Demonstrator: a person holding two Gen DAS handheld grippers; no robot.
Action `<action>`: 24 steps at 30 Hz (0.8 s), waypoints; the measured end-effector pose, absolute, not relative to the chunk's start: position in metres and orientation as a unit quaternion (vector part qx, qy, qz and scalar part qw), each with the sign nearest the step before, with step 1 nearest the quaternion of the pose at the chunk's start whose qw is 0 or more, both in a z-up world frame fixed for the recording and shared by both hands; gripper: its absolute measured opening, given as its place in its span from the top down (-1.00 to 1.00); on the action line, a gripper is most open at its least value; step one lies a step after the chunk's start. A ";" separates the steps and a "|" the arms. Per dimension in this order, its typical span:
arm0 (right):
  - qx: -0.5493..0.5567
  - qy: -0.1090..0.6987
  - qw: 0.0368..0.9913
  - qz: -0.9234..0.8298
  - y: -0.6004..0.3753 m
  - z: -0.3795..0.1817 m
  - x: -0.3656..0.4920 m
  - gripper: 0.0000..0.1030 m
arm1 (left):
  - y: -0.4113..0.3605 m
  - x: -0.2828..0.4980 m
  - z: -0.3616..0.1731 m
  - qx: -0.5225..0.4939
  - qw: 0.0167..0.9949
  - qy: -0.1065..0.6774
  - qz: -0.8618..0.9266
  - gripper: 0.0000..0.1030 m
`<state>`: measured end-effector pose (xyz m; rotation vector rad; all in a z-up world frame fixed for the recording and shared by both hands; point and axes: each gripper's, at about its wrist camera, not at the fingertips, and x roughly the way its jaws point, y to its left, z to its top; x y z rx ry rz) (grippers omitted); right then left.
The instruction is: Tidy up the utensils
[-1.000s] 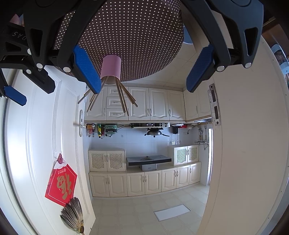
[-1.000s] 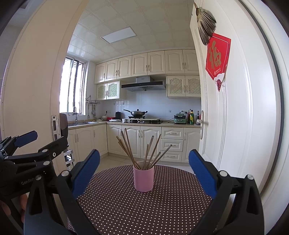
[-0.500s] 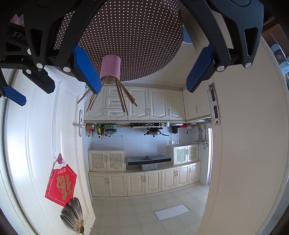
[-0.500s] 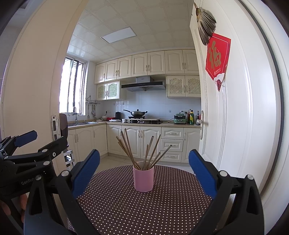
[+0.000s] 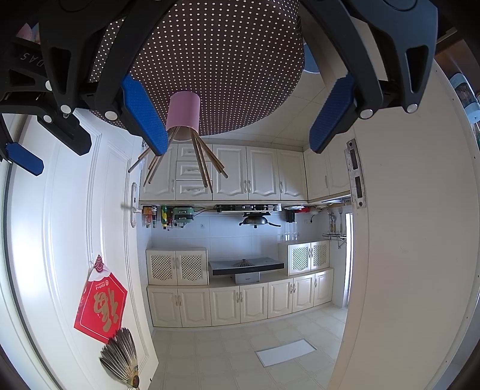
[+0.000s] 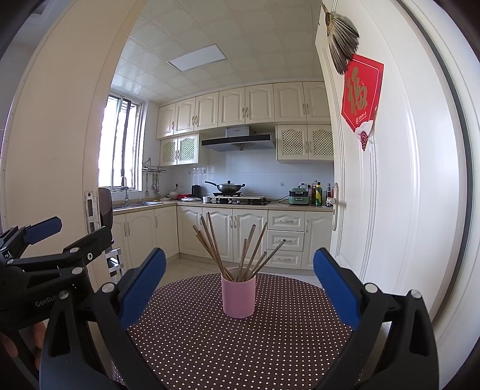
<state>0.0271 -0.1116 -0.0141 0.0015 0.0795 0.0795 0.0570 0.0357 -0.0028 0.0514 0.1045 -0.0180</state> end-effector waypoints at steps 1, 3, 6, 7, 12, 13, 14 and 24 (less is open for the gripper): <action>0.001 0.040 0.998 0.040 -0.112 -0.014 0.027 -0.84 | 0.036 0.057 -0.003 0.026 0.998 0.052 -0.009 -0.81; 0.001 0.040 0.998 0.040 -0.112 -0.014 0.028 -0.84 | 0.036 0.058 -0.003 0.026 0.998 0.053 -0.009 -0.81; 0.002 0.041 0.998 0.040 -0.112 -0.015 0.028 -0.84 | 0.035 0.059 -0.004 0.027 0.998 0.053 -0.009 -0.81; 0.003 0.041 0.998 0.039 -0.112 -0.015 0.029 -0.84 | 0.035 0.060 -0.004 0.028 0.998 0.053 -0.009 -0.81; 0.006 0.044 0.998 0.040 -0.114 -0.019 0.034 -0.84 | 0.033 0.063 -0.006 0.029 0.998 0.054 -0.009 -0.81; 0.006 0.045 0.998 0.039 -0.115 -0.019 0.036 -0.84 | 0.033 0.064 -0.007 0.030 0.998 0.055 -0.008 -0.81; 0.007 0.046 0.998 0.040 -0.114 -0.020 0.036 -0.84 | 0.032 0.065 -0.008 0.030 0.998 0.055 -0.008 -0.81; 0.009 0.056 0.998 0.040 -0.118 -0.027 0.054 -0.84 | 0.032 0.080 -0.017 0.033 0.997 0.066 -0.007 -0.81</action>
